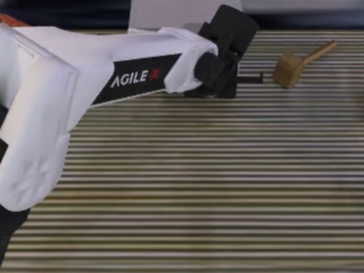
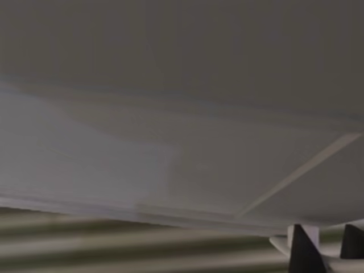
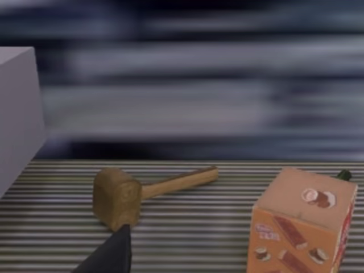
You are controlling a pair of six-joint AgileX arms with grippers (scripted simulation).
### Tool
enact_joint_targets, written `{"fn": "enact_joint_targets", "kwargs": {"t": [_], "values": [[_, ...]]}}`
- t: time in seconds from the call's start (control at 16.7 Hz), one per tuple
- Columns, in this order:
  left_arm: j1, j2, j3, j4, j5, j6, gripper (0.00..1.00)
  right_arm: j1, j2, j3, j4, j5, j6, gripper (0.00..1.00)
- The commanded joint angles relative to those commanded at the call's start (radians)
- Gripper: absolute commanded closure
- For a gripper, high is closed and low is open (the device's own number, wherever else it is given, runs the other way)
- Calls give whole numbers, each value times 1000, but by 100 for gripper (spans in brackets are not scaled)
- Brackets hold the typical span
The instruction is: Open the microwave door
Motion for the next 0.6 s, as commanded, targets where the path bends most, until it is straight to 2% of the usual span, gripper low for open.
{"fn": "enact_joint_targets", "kwargs": {"t": [0.3,0.6], "values": [[-9,4,-4,2,8,-1,100,0,0,0,0,0,0,0],[6,-50,-88,56,41,59,100,0,0,0,0,0,0,0]]}}
